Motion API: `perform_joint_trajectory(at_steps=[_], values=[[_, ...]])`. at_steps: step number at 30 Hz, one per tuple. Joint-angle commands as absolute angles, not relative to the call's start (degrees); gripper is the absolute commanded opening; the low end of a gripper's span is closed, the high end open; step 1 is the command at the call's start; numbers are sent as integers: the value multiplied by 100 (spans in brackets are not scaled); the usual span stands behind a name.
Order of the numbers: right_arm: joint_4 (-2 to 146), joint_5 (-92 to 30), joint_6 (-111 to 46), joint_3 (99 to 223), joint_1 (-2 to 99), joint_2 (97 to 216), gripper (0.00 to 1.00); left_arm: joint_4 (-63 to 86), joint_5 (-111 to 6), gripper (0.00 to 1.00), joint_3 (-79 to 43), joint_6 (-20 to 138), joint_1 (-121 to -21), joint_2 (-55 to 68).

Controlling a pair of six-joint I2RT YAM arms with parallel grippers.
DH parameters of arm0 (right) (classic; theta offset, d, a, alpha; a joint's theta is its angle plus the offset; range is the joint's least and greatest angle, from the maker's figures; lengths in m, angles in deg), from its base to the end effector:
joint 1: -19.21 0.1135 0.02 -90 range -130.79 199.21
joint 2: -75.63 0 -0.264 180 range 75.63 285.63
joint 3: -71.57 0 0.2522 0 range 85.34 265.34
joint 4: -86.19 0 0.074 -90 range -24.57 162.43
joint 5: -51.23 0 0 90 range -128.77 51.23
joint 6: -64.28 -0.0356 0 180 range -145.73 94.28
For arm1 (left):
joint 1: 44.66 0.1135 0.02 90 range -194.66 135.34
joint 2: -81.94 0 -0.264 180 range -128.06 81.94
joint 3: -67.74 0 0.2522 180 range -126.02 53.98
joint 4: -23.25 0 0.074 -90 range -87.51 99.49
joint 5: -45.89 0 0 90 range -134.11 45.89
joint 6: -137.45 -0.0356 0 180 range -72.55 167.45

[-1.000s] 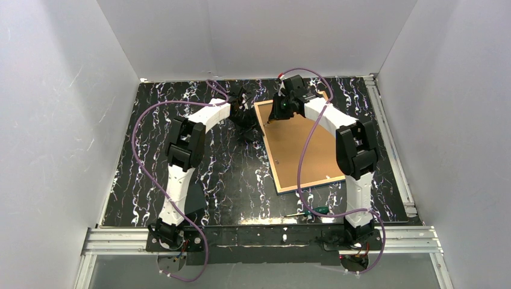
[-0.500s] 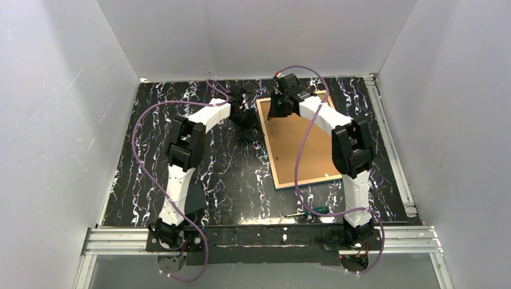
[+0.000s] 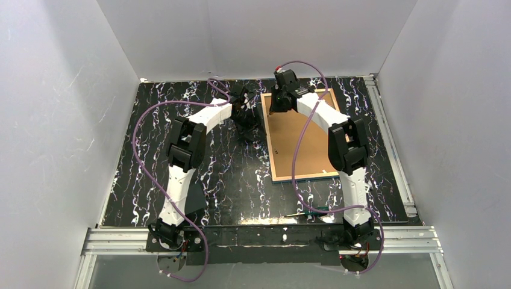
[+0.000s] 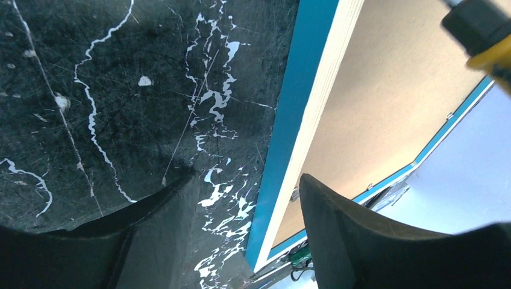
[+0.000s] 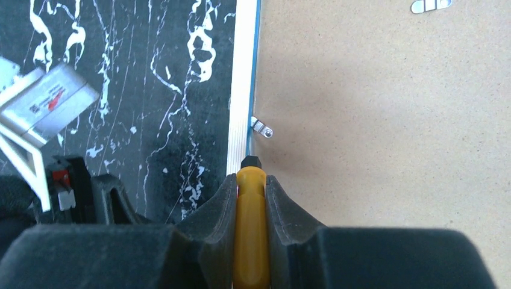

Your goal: Take the photo out of the frame

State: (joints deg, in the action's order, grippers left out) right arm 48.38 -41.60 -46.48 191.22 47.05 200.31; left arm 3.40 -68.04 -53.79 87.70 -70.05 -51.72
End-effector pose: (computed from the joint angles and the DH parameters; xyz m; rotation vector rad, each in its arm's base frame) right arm 0.4445 0.2328 0.2340 -0.1196 2.3436 0.3686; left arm 0.4809 -0.2442 0.1951 -0.0290 2.2859 -1.0868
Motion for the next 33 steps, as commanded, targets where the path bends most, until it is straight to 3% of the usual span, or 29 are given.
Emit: perform_joint_trajectory(at_steps=[1,7,12,19,27,33], values=[[4950,-4770,-4589,19619,4615,20059,1,-929,-6082,63,-4798,8440,-7187,-5639],[4636,-4356,-4731,20265,4452,20296,1,-894,-6107,63,-4574,8509,-7374,-5551],[4913,-3966,-4777,19749,4443,19993,1,-683,-6067,68,-4188,8428,-7537,-5233],[5102,-3665,-4672,19373,4443,19861,1,-774,-5807,59,-3909,8452,-7602,-5166],[5262,-3531,-4572,18978,4440,19691,1,-817,-5545,60,-3834,8428,-7880,-5287],[5340,-3550,-4469,18816,4443,19639,1,-1147,-4729,42,-3772,8517,-8017,-5259]])
